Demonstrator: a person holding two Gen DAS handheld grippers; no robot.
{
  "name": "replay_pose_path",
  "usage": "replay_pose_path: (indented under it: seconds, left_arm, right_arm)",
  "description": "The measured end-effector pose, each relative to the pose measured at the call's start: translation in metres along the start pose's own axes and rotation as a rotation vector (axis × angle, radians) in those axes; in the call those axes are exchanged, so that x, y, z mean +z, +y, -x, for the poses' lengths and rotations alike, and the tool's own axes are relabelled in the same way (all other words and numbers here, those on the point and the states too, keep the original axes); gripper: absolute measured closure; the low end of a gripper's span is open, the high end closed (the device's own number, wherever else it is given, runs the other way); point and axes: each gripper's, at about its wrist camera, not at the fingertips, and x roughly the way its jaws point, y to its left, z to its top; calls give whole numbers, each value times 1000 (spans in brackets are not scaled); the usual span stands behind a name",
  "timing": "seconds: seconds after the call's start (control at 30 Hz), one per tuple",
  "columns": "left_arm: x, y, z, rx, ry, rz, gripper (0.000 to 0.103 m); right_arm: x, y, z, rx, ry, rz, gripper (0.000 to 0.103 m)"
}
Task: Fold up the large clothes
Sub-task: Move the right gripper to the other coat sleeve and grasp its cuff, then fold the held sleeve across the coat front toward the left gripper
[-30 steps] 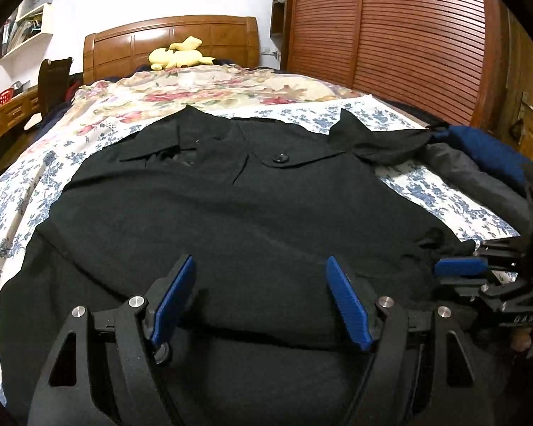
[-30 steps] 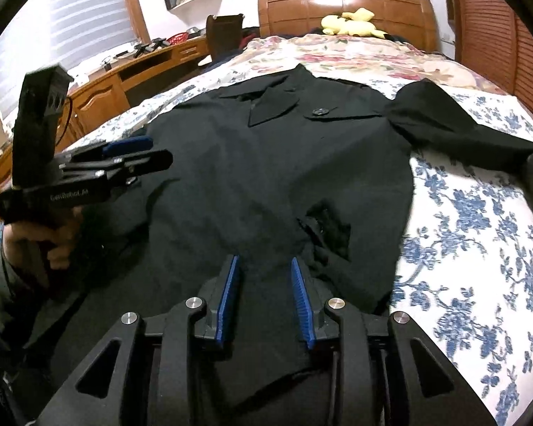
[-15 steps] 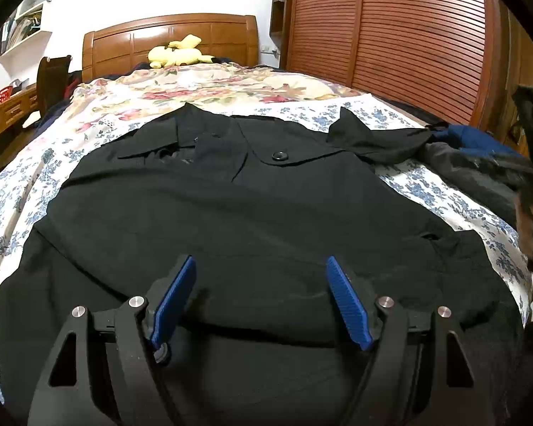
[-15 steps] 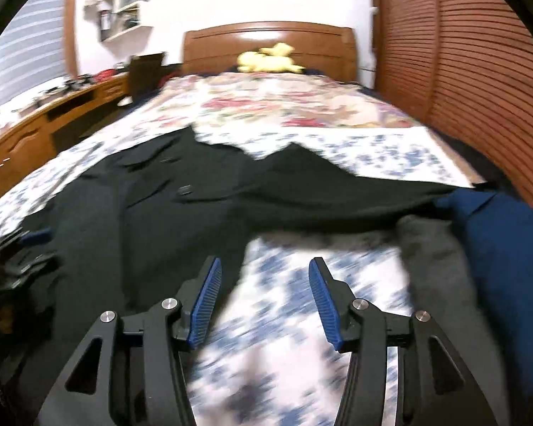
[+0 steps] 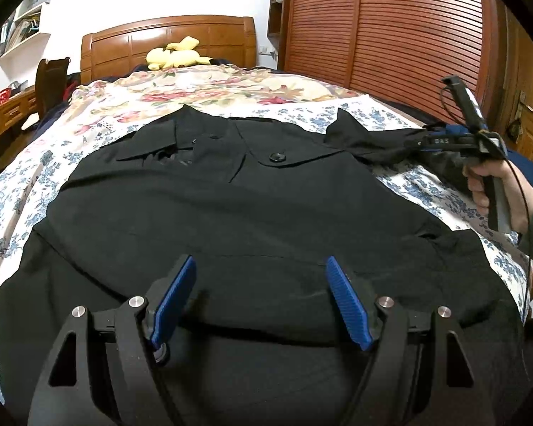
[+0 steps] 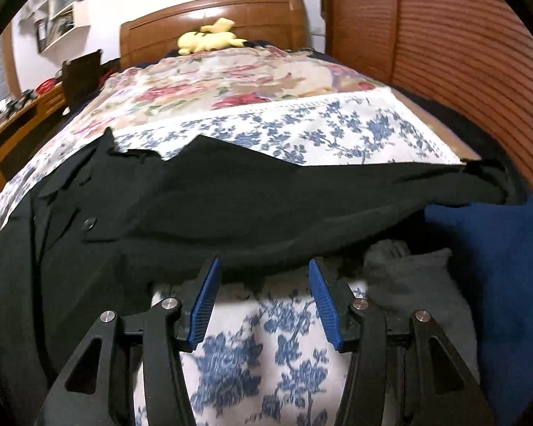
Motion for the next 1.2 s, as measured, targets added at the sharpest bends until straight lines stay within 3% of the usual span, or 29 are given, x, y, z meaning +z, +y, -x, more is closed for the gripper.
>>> replay_pose_path:
  seconds: [0.33,0.4,0.43,0.47,0.53,0.63,0.87,1.0,1.2]
  left_arm:
    - [0,-1,2,-1,-2,-5,26]
    - [0,0,2,-4,-5,0,26]
    - [0,0,3,-7,-6,3,26]
    - [0,0,3,-10,-6,5,26]
    - [0,0,3,-13,-6,9,26]
    - [-1,0,4,-15,-7,8,26]
    - [-1,-1,5,-13,-7,2,26]
    - [0,-1,5,-12,-5,4,26]
    - [0,-1,4,-13,-5,4,26]
  right_arm:
    - [14,-12,-38,14,101,-136,50]
    - [21,-9,-41,-7,103,-121,69]
    - [24,-6,-42,-25,99,-102,87]
    - [27,-2,-42,-33,94,-85,96]
    - [32,8,-34,-42,67,-43,100]
    - [40,26,-18,-15,2,15,101]
    - [35,101,45,183,-126,196,101]
    - [16,148,70,285,-128,313,101]
    - [-3,176,77,267,-67,391,101]
